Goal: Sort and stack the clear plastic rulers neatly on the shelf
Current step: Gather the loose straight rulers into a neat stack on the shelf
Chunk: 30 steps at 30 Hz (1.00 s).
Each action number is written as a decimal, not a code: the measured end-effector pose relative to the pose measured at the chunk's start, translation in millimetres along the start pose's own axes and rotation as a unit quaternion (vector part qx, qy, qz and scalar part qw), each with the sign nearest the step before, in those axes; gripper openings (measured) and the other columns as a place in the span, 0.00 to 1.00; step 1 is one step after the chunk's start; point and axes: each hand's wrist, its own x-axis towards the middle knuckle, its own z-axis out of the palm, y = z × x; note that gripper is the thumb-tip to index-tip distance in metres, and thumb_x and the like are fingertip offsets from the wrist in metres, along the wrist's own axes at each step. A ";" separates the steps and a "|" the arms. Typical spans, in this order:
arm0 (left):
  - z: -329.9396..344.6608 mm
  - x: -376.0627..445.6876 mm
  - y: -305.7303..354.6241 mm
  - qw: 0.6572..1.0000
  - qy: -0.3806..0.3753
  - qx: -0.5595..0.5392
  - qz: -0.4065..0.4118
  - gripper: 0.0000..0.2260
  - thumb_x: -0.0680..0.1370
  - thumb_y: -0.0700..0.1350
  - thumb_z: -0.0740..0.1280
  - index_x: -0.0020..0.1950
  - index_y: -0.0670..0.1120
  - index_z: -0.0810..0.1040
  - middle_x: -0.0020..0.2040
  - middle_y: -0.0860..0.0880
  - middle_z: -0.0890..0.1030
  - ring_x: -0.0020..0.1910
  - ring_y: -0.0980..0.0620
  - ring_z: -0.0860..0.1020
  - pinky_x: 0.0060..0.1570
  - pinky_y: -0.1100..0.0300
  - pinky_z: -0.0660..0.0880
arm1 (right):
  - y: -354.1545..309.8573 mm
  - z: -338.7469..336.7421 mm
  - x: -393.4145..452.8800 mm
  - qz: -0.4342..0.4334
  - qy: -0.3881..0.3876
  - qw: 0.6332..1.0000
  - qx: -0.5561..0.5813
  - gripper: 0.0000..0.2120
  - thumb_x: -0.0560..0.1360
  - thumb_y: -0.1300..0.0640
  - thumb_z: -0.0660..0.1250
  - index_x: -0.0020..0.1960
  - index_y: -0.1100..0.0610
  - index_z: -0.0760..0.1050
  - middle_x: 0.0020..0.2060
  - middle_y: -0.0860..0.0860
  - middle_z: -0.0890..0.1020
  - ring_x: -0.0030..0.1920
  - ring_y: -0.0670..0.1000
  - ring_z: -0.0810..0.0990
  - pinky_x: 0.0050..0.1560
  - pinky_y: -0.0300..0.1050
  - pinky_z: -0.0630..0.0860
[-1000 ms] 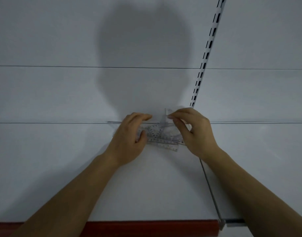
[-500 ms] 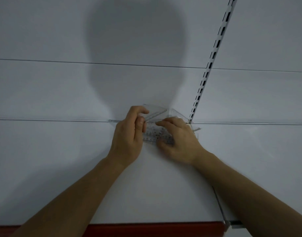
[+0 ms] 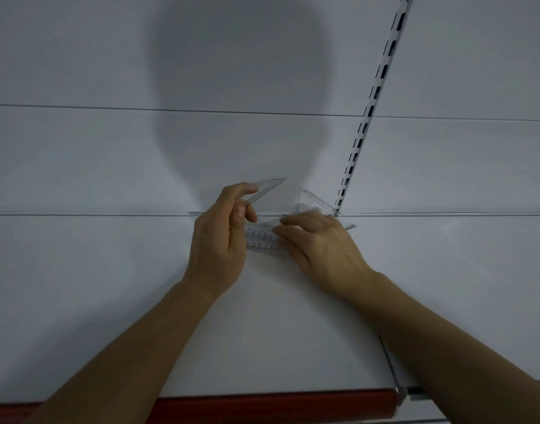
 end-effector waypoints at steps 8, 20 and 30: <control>5.9 7.5 20.0 0.994 -0.038 0.015 0.100 0.11 0.82 0.37 0.58 0.58 0.39 0.80 0.51 0.45 0.78 0.49 0.50 0.78 0.49 0.61 0.73 | 31.8 -64.4 -2.1 0.328 0.249 0.875 0.254 0.12 0.83 0.60 0.61 0.48 0.54 0.83 0.31 0.42 0.79 0.32 0.44 0.77 0.36 0.38 0.73; 168.6 23.4 103.8 0.929 -0.315 0.010 0.194 0.17 0.84 0.48 0.53 0.68 0.49 0.74 0.62 0.54 0.70 0.54 0.53 0.76 0.52 0.53 0.74 | 179.5 -181.2 -146.6 0.564 0.291 0.679 0.369 0.12 0.82 0.60 0.62 0.46 0.63 0.82 0.34 0.55 0.84 0.34 0.54 0.85 0.37 0.44 0.80; 350.9 29.5 198.8 0.915 -0.350 -0.041 0.195 0.16 0.83 0.46 0.53 0.65 0.54 0.77 0.61 0.57 0.71 0.48 0.56 0.76 0.44 0.58 0.76 | 353.3 -277.1 -263.3 0.580 0.303 0.705 0.273 0.07 0.80 0.62 0.68 0.45 0.61 0.83 0.34 0.53 0.84 0.36 0.53 0.86 0.39 0.45 0.81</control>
